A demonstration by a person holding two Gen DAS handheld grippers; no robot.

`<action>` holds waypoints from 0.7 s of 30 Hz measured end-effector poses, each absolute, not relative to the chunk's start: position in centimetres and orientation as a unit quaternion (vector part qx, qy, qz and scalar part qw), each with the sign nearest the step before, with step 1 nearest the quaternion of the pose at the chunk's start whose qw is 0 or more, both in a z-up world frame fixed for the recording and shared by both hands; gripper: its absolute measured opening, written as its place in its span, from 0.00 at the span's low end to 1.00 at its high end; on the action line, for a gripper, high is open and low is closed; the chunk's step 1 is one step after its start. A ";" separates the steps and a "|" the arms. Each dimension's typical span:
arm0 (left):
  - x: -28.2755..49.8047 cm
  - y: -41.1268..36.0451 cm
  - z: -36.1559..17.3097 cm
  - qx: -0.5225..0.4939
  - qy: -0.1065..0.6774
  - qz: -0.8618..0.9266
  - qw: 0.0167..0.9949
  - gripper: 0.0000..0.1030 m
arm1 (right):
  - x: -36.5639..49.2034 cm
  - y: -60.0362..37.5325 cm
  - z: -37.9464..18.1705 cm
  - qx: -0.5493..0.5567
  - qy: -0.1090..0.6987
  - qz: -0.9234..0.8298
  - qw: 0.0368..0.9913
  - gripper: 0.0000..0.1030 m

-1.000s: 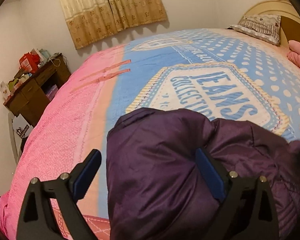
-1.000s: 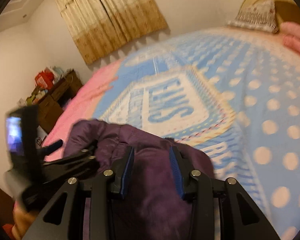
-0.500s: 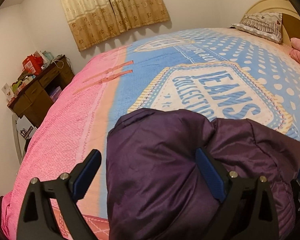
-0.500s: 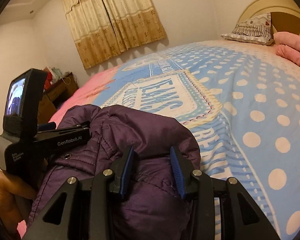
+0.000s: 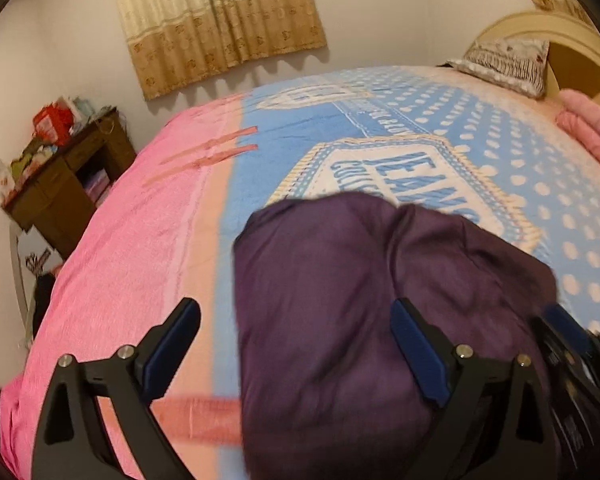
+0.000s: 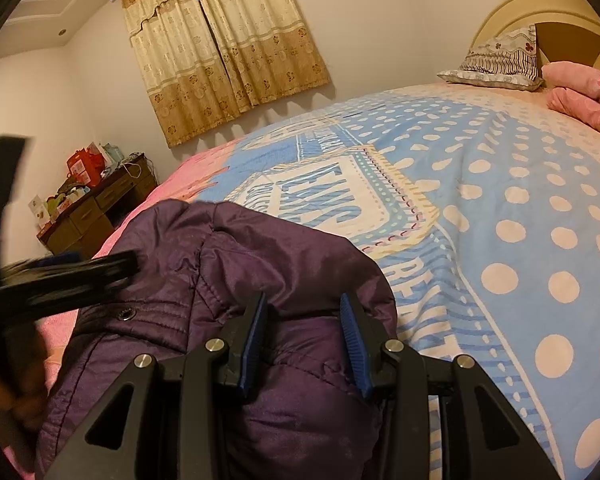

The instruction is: Fold large clothes

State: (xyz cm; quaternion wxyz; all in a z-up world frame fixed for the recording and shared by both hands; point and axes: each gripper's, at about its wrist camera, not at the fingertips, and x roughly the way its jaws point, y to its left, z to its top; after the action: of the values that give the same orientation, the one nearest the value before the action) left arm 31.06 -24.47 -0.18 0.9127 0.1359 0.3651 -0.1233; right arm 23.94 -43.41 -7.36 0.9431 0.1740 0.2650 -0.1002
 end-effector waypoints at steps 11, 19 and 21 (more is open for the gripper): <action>24.4 -23.7 -1.8 0.124 0.337 -0.152 0.921 0.98 | 22.8 -44.0 -6.8 0.180 0.288 -0.111 0.934 0.62; 24.5 -21.8 -0.7 0.122 0.346 -0.195 0.909 1.00 | 14.5 -49.7 -9.7 0.410 0.262 -0.018 0.873 0.79; 23.9 -21.2 -0.1 0.128 0.334 -0.208 0.911 1.00 | 13.4 -49.8 -9.2 0.401 0.266 -0.015 0.876 0.79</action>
State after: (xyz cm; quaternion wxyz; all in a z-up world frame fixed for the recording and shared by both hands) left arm 23.90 -21.25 -0.09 0.9106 0.1278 0.3338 -0.2077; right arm 13.41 -49.77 -9.24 0.8765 0.4011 0.2658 -0.0146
